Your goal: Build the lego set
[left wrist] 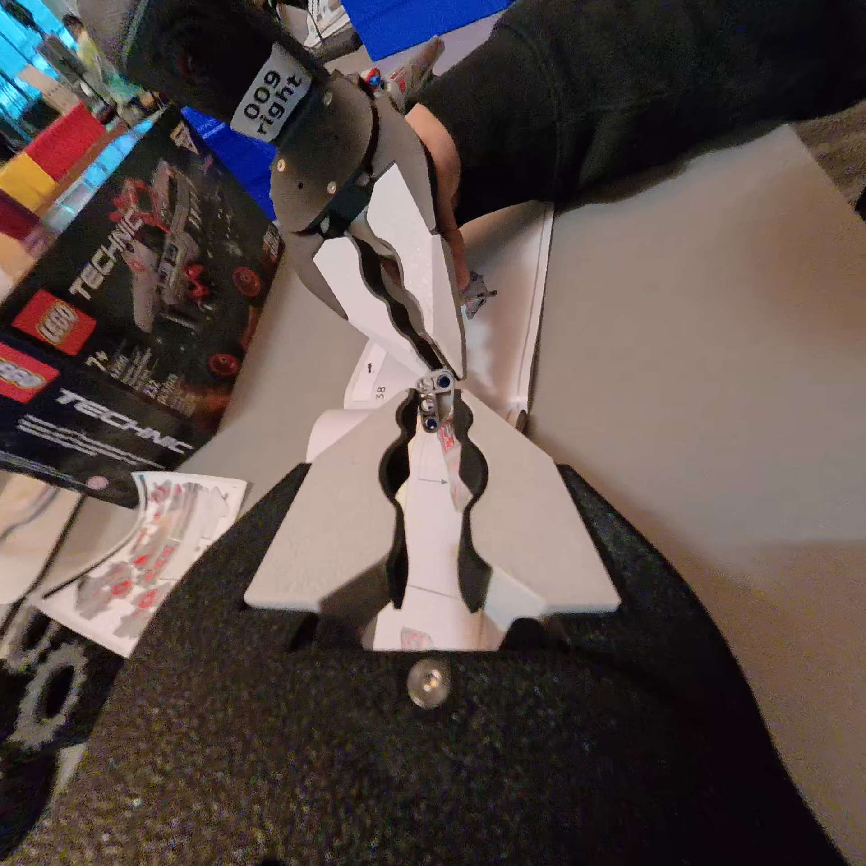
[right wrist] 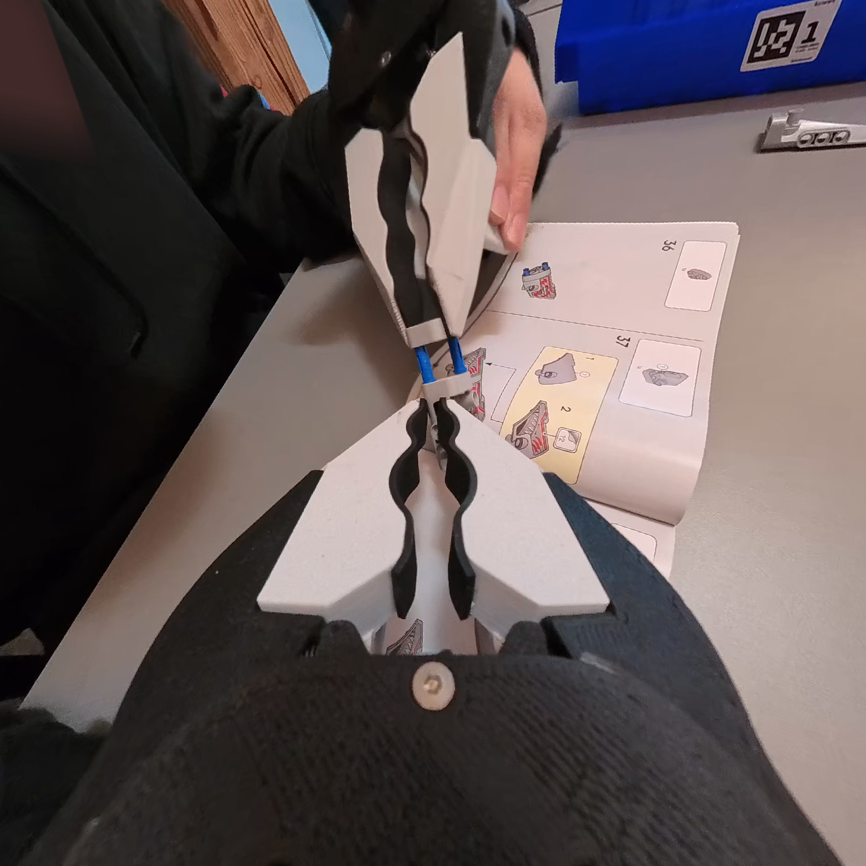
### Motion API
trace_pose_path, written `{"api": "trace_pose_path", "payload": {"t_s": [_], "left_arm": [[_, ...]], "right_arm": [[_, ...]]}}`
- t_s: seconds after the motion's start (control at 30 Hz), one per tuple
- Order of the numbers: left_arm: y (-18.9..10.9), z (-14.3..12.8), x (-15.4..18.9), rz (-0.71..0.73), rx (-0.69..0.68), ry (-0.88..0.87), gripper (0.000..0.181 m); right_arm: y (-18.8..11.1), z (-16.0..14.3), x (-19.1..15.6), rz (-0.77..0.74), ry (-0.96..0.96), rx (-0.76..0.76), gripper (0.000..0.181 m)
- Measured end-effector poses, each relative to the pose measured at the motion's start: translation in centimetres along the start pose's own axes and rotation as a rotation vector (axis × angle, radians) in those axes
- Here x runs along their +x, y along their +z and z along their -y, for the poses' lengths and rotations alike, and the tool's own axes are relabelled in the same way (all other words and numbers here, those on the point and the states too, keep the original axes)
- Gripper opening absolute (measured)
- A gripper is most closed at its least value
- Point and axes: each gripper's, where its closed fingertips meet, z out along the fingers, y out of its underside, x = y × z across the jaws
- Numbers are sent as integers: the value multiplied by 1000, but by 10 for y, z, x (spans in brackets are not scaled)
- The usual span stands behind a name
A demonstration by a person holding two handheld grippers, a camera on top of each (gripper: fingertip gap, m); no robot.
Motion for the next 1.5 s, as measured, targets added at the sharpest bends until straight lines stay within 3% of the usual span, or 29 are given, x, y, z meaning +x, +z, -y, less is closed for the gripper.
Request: {"api": "trace_pose_path", "payload": {"t_s": [0.07,0.23,0.43,0.63,0.77,0.87,0.97,1.0,1.1,1.17,1.27,1.5], "left_arm": [[0,-2,4,-53,-10,-107,12],[1,5,-1,48,9,146,13],[3,-2,7,-72,26,-103,13],[1,-4,-4,17,42,-26,14],[-10,-7,-8,-12,48,-154,14],[-8,-38,-1,-73,-127,-241,13],[-2,-64,9,-90,-310,-220,15],[0,-59,9,-88,-289,-222,15],[-2,-44,7,-88,-221,-238,38],[-7,-21,1,-71,-92,-246,49],[-14,26,0,-96,155,-296,38],[-16,52,-3,-58,297,-260,9]], "right_arm": [[2,-2,0,5,2,-18,1],[-2,2,0,8,5,14,1],[4,-4,-1,12,13,-36,2],[4,1,5,-34,39,7,2],[-5,-4,8,-84,54,-17,2],[-14,3,6,-95,43,22,2],[-18,10,0,-60,38,82,2],[-17,11,-4,-31,40,93,2],[-15,19,-16,59,45,150,2],[-17,28,-20,86,44,203,3],[-22,45,-31,172,59,324,2],[-27,66,-41,248,55,455,2]]}}
